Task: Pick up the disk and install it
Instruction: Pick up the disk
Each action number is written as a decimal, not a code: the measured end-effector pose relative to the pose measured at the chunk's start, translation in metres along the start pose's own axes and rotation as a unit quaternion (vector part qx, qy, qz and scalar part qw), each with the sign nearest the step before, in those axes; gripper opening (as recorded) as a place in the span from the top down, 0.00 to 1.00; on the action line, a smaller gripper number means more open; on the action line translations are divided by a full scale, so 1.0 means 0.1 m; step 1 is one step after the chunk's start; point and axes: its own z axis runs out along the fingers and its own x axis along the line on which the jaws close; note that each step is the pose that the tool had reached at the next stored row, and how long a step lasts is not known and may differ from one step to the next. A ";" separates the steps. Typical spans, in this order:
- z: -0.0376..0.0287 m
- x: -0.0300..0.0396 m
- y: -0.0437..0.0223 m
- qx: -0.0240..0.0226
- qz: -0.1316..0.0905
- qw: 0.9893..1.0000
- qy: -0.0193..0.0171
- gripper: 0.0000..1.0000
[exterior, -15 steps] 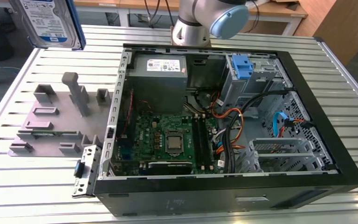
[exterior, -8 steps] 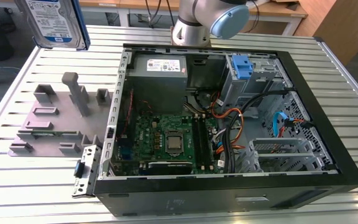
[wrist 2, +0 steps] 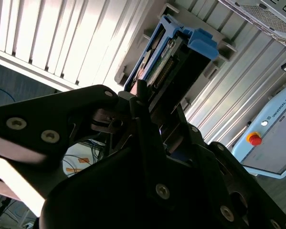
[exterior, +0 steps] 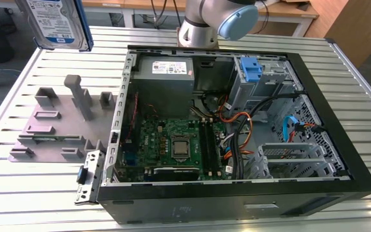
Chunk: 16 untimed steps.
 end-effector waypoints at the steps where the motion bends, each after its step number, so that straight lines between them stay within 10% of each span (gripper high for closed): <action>1: -0.001 0.000 0.000 0.000 0.000 1.000 0.000 0.65; 16: -0.008 -0.011 -0.243 0.000 0.000 1.000 0.000 0.65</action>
